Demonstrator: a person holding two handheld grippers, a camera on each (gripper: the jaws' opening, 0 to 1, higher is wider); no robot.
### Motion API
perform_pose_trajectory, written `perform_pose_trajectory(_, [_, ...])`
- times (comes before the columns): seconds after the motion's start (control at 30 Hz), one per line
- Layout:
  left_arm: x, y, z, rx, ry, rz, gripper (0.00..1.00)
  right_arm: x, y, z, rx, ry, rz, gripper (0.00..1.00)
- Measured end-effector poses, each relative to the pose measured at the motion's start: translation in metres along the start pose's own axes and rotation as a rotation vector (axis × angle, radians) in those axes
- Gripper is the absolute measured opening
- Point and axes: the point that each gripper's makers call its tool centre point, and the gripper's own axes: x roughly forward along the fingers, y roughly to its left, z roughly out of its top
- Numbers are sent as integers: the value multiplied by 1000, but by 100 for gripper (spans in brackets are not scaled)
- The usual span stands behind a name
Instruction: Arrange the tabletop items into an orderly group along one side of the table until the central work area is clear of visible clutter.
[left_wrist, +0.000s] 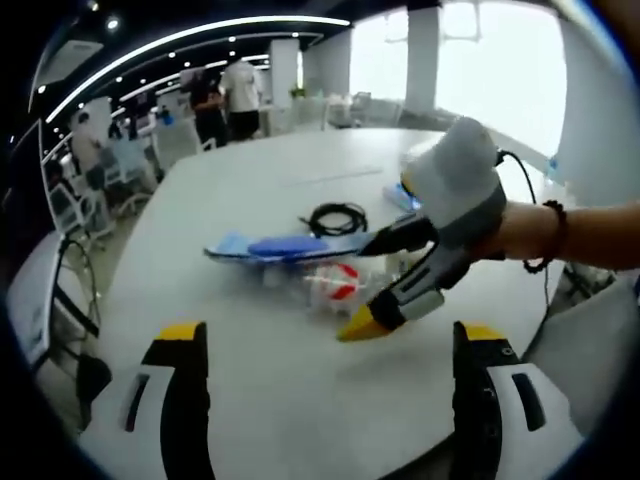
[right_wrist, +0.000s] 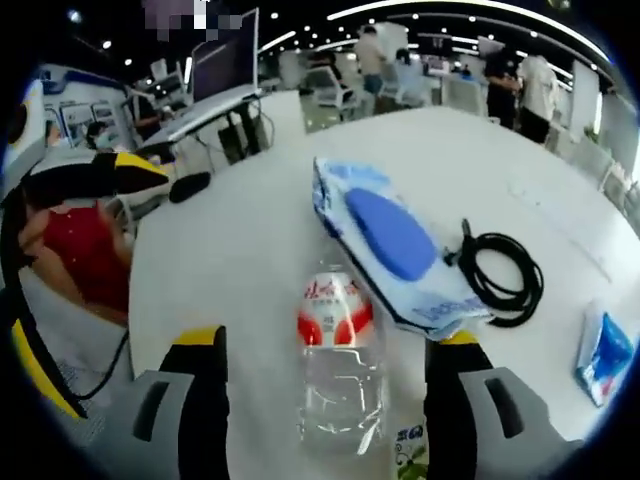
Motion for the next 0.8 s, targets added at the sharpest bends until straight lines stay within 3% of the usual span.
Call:
perform_pose_trajectory(0.3, [1,1,-3,-4,13,4,99,18,-2,0,-31,51,-34,67])
perform_pose_trajectory(0.47, [1,0,-3,-1,19,4,99,24,-3,-4,-69,89,-55,54])
perform_pose_trajectory(0.63, [1,1,-4,-5,21,6,99,26,-11,-8,-124,125,-95,48])
perform_pose_trajectory(0.8, [1,1,-6,-4,31,2,99,29,-14,-17,-78,167,-96,49])
